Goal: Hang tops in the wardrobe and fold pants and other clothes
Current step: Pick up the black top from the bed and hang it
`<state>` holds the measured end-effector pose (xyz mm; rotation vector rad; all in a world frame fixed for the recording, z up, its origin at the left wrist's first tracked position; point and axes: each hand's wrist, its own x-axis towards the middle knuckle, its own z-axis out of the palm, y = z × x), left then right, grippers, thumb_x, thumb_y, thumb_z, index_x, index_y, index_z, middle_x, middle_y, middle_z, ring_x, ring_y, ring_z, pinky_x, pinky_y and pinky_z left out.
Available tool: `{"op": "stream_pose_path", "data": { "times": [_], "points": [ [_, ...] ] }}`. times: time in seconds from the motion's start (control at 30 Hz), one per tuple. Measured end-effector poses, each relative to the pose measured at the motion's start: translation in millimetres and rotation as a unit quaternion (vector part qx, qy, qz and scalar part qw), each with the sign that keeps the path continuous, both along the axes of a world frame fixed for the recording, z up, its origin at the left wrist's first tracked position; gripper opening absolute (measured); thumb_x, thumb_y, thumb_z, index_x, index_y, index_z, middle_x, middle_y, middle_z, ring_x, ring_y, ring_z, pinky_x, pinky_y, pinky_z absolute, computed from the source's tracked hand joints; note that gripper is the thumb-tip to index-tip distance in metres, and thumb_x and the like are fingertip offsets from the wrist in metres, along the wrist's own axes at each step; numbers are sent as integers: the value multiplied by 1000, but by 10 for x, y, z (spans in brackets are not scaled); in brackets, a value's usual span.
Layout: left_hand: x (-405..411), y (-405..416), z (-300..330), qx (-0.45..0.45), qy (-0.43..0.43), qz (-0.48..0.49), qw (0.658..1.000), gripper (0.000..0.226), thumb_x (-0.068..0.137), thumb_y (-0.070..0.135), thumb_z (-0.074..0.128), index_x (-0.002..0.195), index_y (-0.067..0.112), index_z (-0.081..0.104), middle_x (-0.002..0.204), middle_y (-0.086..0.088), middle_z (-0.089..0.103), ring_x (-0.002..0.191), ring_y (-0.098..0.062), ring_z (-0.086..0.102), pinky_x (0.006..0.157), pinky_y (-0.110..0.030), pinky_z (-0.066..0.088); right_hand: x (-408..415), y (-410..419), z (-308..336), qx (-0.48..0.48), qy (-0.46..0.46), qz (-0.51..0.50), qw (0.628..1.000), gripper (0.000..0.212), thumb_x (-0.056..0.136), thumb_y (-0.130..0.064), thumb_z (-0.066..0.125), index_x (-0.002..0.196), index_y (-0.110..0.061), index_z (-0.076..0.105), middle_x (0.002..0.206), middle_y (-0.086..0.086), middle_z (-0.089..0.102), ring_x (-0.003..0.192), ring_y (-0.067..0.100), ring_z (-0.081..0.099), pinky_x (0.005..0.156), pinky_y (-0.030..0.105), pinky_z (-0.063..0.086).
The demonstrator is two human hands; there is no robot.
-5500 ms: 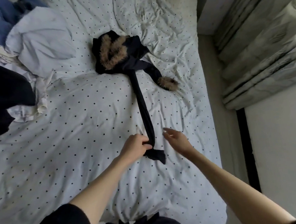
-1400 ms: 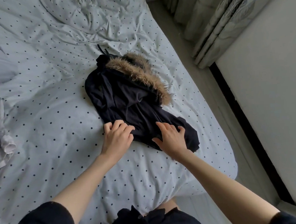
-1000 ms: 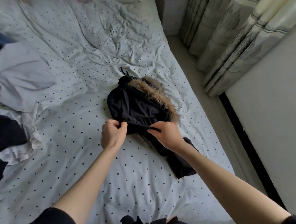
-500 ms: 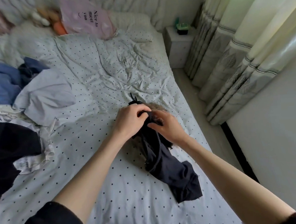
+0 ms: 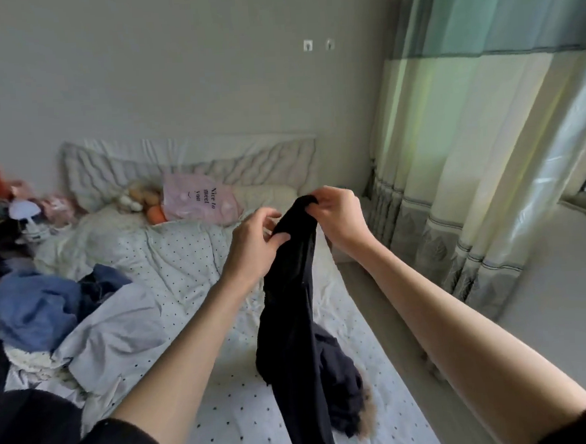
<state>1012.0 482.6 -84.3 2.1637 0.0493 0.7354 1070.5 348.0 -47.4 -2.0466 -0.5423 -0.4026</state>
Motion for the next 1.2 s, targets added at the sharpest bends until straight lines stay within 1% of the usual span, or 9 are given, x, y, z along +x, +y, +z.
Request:
{"op": "stream_pose_path", "data": {
  "times": [0.17,0.37,0.47,0.67,0.83,0.9,0.97,1.1,1.2],
  "points": [
    [135,-27,180,38,45,28,998,3,82,10,64,84,9,65,66,8,56,66,-14,53,52,-9,35,49,-87,714,52,-49,-20,997,14,79,-4,60,86,-3,72,84,15,72,86,34,66,82,43,51],
    [144,347,485,22,26,144,989,9,85,15,62,86,10,70,87,-8,71,86,-26,64,65,-27,39,68,-200,1167,110,-49,-50,991,18,80,-6,59,91,-6,73,90,13,72,91,30,65,86,44,51],
    [38,672,728,-43,-10,174,984,7,81,13,68,86,8,71,89,-10,72,86,-24,66,76,-30,50,68,-165,1245,77,-58,-64,993,19,82,-12,58,95,-12,72,95,9,72,95,28,64,86,37,51],
    [-712,1444,977,-57,-50,298,952,11,81,5,67,81,15,69,92,-11,72,92,-26,66,81,-28,48,-104,361,1304,42,-78,-24,996,22,83,-13,53,100,-13,68,100,9,70,98,29,60,73,24,38],
    [-1981,1887,926,-44,-27,453,890,8,81,18,69,87,16,73,98,-8,72,96,-23,64,87,-30,49,-595,1174,1244,35,-95,95,990,28,84,-12,48,106,-13,64,103,11,68,100,33,58,75,27,38],
    [-2449,1905,901,-40,-22,498,866,3,82,18,69,80,20,69,94,-6,73,87,-19,64,78,-27,48,-887,1419,1171,4,-107,162,981,33,84,-11,45,113,-18,60,106,13,67,102,36,57,81,33,41],
    [-3131,1801,798,-60,-30,571,818,2,81,19,70,80,19,68,93,-6,72,83,-17,63,71,-23,42,-1333,1710,1046,-33,-122,266,956,38,85,-11,44,116,-22,61,110,13,67,106,38,56,86,37,42],
    [-4166,1372,624,-104,-53,646,754,3,79,17,72,82,18,71,80,4,69,83,-13,62,74,-16,38,-2056,1945,834,-55,-104,392,912,27,84,-11,46,100,-16,67,94,15,67,94,37,58,67,30,35],
    [-4802,967,681,-110,-63,692,711,7,79,14,73,82,19,71,76,8,65,75,-8,60,78,-18,41,-2620,2068,797,-56,-78,485,869,15,83,-9,49,80,-19,61,85,12,64,90,33,59,69,29,38]
  ]
}}
